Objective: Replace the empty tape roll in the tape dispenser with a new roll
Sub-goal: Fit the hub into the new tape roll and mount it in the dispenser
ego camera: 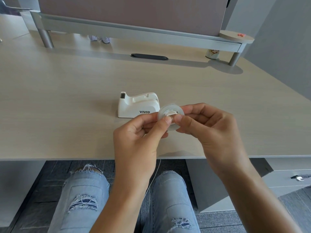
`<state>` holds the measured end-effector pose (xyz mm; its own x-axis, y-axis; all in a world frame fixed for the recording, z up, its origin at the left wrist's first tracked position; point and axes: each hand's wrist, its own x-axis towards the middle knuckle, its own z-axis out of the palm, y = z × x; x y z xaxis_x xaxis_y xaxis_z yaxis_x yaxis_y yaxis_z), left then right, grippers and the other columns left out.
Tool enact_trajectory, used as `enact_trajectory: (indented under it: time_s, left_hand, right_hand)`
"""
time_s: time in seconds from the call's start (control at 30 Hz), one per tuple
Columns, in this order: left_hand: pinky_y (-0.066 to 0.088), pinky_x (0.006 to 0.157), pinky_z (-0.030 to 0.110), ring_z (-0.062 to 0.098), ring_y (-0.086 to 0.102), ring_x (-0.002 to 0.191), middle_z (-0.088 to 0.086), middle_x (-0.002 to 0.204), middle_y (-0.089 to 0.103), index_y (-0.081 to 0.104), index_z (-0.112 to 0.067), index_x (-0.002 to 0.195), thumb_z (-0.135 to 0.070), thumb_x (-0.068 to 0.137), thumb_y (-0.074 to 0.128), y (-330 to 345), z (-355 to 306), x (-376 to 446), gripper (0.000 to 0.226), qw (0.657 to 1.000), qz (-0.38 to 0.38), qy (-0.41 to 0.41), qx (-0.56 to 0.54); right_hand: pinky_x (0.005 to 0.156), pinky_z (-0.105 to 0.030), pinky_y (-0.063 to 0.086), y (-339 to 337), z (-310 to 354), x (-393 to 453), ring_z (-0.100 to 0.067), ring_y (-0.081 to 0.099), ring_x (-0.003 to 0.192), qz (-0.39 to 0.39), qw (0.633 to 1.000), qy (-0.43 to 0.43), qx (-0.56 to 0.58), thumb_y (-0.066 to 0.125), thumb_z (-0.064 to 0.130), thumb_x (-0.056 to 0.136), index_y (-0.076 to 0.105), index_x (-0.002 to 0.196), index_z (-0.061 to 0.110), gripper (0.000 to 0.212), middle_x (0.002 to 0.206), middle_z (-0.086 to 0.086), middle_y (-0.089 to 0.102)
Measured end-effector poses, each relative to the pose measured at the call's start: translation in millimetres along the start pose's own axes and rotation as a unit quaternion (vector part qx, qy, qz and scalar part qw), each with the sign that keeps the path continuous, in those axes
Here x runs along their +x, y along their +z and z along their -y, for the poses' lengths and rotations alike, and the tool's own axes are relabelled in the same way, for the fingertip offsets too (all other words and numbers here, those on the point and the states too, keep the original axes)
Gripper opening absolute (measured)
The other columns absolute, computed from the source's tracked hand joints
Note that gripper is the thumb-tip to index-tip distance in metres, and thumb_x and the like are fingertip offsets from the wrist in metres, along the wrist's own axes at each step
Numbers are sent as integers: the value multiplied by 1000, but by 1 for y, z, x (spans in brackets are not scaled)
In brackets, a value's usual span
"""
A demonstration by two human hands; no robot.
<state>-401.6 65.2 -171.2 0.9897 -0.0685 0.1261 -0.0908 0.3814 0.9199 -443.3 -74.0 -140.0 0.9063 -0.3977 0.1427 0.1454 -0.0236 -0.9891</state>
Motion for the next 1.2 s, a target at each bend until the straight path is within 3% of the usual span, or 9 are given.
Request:
enact_trajectory:
  time_s: [0.33, 0.73, 0.87, 1.0, 1.1, 1.2]
  left_hand:
    - [62, 70, 27, 16, 72, 66, 7, 80, 83, 82, -11, 89, -8, 82, 82, 2, 2, 1, 8, 1000, -10, -5, 4]
    - [58, 64, 21, 17, 70, 64, 3, 74, 82, 82, -18, 83, -9, 83, 82, 4, 5, 2, 9, 1000, -10, -11, 5]
    - [60, 66, 25, 18, 71, 66, 3, 75, 82, 82, -16, 81, -9, 83, 82, 3, 6, 3, 8, 1000, -6, -18, 0]
    - [61, 83, 54, 17, 75, 75, 7, 85, 81, 81, -7, 90, -12, 90, 75, 2, 5, 1, 7, 999, 8, -37, -34]
    - [63, 87, 49, 25, 74, 81, 12, 86, 80, 81, -6, 88, 1, 94, 65, 3, 6, -1, 18, 998, 9, -33, -55]
    - [64, 85, 45, 20, 75, 77, 8, 83, 81, 80, -7, 86, 7, 93, 64, 5, 8, -2, 22, 999, 3, -21, -38]
  right_hand:
    - [78, -29, 65, 1, -2, 2, -19, 79, 80, -8, 1000, 8, 6, 85, 21, 70, 79, 96, 3, 32, 90, -12, 85]
    - [81, -33, 66, 0, -9, 4, -20, 80, 81, -13, 1000, 15, 1, 86, 24, 69, 79, 95, 5, 33, 89, -12, 85]
    - [83, -34, 66, -3, -11, 5, -21, 78, 82, -1, 1000, 26, 14, 85, 25, 69, 80, 94, 7, 31, 91, -12, 85]
    - [77, -30, 62, -4, -15, 8, -17, 74, 83, -9, 999, 38, 31, 83, 26, 74, 84, 98, 11, 28, 94, -8, 84]
    - [69, -22, 58, -4, -20, 9, -9, 70, 79, -34, 999, 14, 3, 81, 17, 86, 83, 101, 15, 16, 88, 2, 82]
    - [68, -23, 59, -4, -22, 7, -14, 73, 80, -53, 998, -21, -27, 74, 7, 93, 80, 95, 10, 6, 86, -7, 80]
